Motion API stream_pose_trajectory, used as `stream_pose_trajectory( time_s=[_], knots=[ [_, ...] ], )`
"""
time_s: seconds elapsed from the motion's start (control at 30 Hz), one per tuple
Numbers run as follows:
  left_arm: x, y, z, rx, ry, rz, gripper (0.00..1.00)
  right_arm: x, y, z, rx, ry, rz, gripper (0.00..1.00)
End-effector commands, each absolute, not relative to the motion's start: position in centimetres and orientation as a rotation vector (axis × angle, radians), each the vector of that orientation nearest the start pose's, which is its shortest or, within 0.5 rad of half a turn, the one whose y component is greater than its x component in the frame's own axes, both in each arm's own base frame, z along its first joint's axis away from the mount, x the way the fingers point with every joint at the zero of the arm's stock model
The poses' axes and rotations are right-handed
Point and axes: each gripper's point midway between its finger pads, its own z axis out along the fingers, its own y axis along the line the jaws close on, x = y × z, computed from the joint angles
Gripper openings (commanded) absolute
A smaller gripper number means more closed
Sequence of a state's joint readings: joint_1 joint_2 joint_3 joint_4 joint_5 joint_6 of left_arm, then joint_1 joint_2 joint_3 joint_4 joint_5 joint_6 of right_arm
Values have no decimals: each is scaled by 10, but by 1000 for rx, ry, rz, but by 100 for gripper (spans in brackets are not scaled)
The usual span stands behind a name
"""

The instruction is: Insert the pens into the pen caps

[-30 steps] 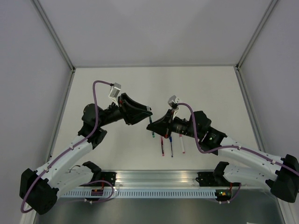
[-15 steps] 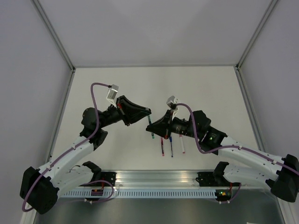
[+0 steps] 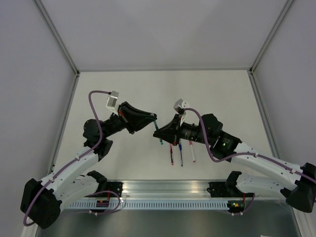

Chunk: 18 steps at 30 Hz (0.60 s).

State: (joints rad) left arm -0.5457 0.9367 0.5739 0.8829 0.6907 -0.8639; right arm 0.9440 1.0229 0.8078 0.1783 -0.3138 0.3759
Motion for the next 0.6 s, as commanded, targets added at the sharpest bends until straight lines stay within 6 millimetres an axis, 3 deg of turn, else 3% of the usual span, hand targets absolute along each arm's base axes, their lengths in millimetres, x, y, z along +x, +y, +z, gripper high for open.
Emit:
stream_pose_trajectory(
  time_s=[0.0,0.3,0.57],
  knots=[
    [139,-272,343,678,1292,-1717,2,201,325,403,-532,1322,1144,0],
    [131,-270,334,706,1300,-1727,2,214,334,432,-536,1295,1099,0],
    [131,-270,312,701,1327,-1732,2,222,332,449,-513,1259,1059,0]
  ],
)
